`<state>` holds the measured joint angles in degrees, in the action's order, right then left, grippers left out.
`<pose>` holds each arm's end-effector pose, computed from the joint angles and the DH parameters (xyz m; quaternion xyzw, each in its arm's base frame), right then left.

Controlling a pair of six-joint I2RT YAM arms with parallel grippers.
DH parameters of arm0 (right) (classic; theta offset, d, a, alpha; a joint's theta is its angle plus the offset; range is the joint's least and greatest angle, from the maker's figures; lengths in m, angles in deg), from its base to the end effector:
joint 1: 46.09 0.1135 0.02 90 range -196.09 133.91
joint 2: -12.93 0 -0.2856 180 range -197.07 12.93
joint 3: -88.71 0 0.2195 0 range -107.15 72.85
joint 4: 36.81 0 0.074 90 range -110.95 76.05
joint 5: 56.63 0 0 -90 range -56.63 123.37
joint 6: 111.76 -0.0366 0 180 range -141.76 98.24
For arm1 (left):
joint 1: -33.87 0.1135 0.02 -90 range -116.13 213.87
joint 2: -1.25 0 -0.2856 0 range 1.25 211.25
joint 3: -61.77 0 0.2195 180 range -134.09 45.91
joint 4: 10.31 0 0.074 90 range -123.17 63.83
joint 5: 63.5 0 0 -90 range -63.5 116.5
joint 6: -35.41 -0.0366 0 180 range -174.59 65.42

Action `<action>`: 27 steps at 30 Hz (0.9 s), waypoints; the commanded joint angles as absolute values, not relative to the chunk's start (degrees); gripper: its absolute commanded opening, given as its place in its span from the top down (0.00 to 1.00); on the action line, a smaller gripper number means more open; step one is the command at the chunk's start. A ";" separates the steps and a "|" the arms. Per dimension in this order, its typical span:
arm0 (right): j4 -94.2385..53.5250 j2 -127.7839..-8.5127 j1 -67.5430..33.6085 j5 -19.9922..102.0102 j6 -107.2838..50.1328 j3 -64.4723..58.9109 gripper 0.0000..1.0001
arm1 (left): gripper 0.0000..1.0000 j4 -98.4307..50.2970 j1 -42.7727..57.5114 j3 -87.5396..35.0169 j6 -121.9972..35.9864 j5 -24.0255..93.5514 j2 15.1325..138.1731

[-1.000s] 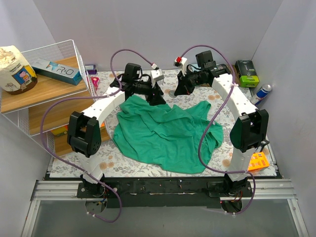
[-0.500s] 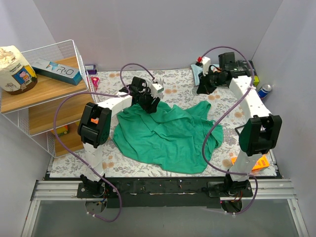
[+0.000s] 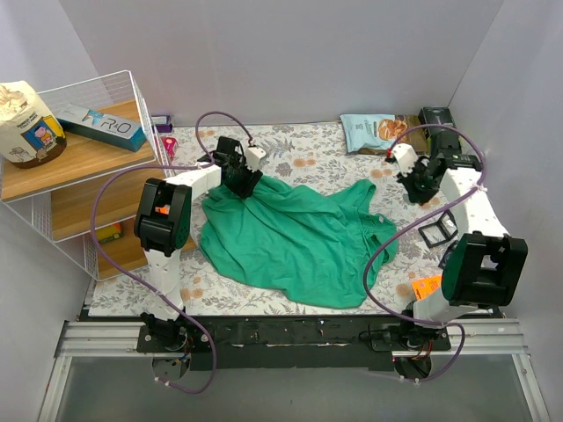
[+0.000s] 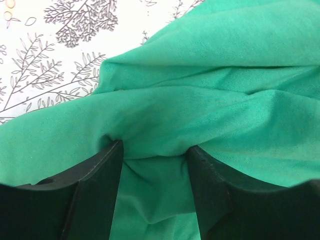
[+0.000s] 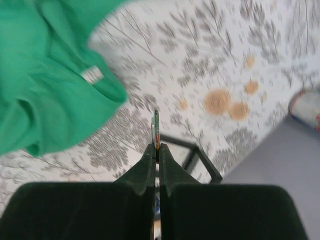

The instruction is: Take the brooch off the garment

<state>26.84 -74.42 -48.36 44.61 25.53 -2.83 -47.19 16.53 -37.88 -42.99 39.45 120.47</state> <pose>0.2816 -0.0040 0.3202 -0.3914 0.8770 -0.0241 0.2776 0.4050 -0.1350 0.1978 0.0801 0.9485 -0.1762 0.2507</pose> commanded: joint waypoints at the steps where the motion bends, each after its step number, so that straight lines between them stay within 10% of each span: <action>1: 24.49 -72.32 -54.16 36.54 31.85 -0.19 0.99 | 0.48 -50.69 17.26 -40.48 -43.52 40.26 120.17; 18: 29.41 -62.05 -57.52 38.03 38.97 7.98 0.99 | 0.27 -50.78 14.36 -43.38 -33.34 70.27 107.77; 20: 28.54 -60.55 -57.70 36.71 39.59 10.87 0.99 | 0.02 -51.65 14.36 -44.18 -31.39 71.06 107.86; 27: 24.32 -59.40 -57.78 34.69 34.23 13.00 0.99 | 0.02 -52.18 14.09 -43.30 -27.17 72.21 107.33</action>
